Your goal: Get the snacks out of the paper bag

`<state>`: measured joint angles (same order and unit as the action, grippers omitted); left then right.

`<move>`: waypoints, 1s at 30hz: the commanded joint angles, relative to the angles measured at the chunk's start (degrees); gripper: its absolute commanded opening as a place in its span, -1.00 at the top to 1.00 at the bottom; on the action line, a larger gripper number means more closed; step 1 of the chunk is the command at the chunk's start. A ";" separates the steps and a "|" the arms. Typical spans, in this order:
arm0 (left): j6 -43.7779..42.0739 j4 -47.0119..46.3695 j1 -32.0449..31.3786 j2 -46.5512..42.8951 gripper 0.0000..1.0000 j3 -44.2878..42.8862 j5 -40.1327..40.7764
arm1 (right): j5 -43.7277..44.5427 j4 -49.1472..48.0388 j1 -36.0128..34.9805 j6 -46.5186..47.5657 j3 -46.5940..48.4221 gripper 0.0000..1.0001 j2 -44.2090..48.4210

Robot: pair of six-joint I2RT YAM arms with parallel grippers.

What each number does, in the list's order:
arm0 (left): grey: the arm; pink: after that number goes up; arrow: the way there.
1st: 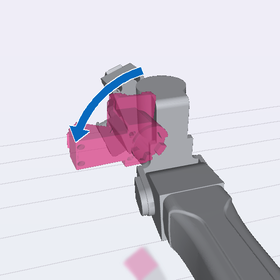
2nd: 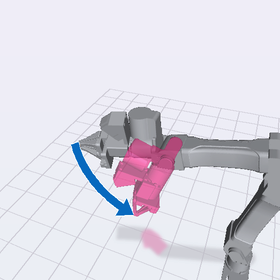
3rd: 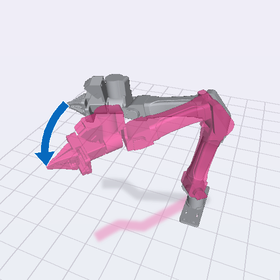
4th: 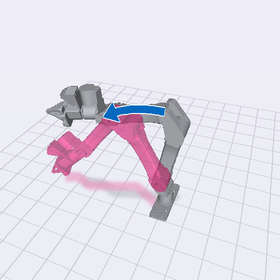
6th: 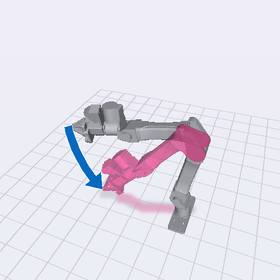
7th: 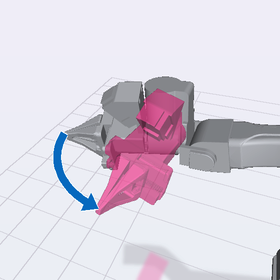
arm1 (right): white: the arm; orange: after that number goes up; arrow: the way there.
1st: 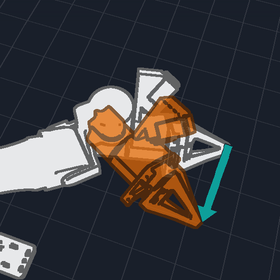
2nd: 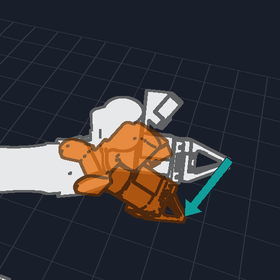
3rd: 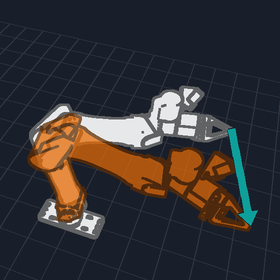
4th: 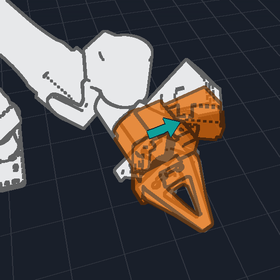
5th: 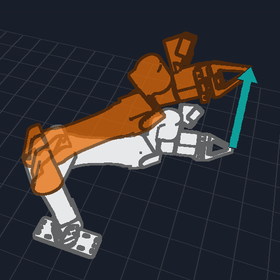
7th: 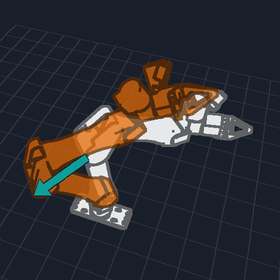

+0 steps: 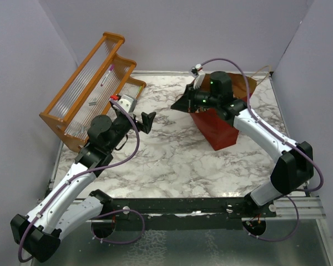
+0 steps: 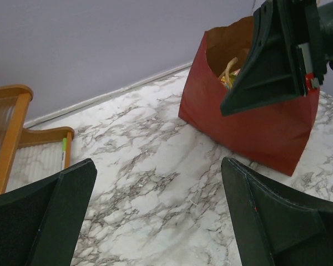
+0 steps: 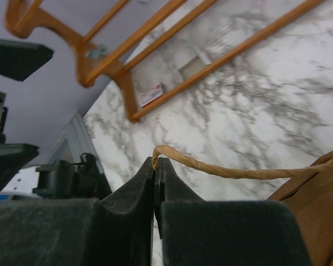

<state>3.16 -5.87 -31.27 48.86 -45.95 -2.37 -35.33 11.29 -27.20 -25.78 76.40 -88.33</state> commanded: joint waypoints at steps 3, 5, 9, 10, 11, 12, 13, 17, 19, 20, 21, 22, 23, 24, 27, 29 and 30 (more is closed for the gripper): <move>5.24 5.69 -0.28 -5.72 -0.96 -1.73 12.76 | 1.65 -14.46 -11.70 -11.55 2.54 0.95 -3.71; 12.28 10.81 -0.34 -8.98 -0.96 -3.34 15.75 | 2.55 -17.12 -14.28 -13.42 2.78 0.92 -4.83; 29.51 22.40 -0.32 -15.56 -0.99 -5.13 19.56 | 1.69 -16.08 -16.63 -13.26 5.46 0.69 -6.96; 32.41 24.09 -0.29 -16.77 -0.99 -5.08 18.09 | 1.43 -14.88 -16.66 -12.82 5.99 0.63 -6.86; 34.74 25.12 -0.26 -17.76 -0.99 -4.91 16.50 | 1.83 -13.33 -16.66 -11.81 6.46 0.53 -6.09; 36.60 26.00 -0.36 -18.44 -0.99 -4.85 14.71 | 2.80 -11.58 -16.66 -10.42 6.73 0.40 -4.90; 38.31 26.60 -0.28 -18.68 -0.99 -4.85 12.81 | 4.06 -9.67 -16.66 -8.64 6.62 0.27 -3.29; 41.82 26.03 -0.30 -16.67 -0.99 -5.84 4.95 | 14.61 -0.55 -16.66 -1.86 4.39 -0.25 6.12; 43.58 24.53 -0.33 -14.73 -0.99 -5.86 1.59 | 21.75 5.16 -16.69 0.79 2.62 -0.50 11.49; 44.61 23.25 -0.30 -13.82 -0.99 -5.44 -0.10 | 24.67 7.15 -16.66 2.01 1.69 -0.60 14.09; 45.77 21.44 -0.31 -12.85 -0.99 -4.68 -1.72 | 27.41 9.32 -16.66 3.15 0.78 -0.68 16.86; 46.90 19.40 -0.27 -12.09 -0.99 -3.76 -3.17 | 29.84 11.05 -16.66 4.46 -0.04 -0.74 19.62; 48.21 17.15 -0.33 -11.07 -0.99 -2.76 -4.54 | 32.19 12.88 -16.66 5.43 -0.78 -0.80 22.28; 49.53 15.44 -0.27 -10.29 -0.99 -2.03 -5.55 | 33.91 14.55 -16.66 6.48 -1.50 -0.84 25.78; 50.61 11.30 -0.30 -7.20 -0.99 -1.15 -7.95 | 38.56 19.21 -16.66 9.10 -2.85 -0.95 32.87; 51.01 9.43 -0.26 -4.62 -0.98 -1.13 -9.31 | 41.55 21.51 -16.66 9.74 -3.79 -0.96 36.81; 50.85 8.46 -0.25 -3.15 -0.97 -1.24 -9.99 | 42.78 22.23 -16.66 9.97 -4.28 -0.96 38.57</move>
<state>51.13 10.39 -31.27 41.89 -47.31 -6.11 -3.33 24.29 -43.92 -20.14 74.91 -54.92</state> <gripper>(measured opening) 0.991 0.978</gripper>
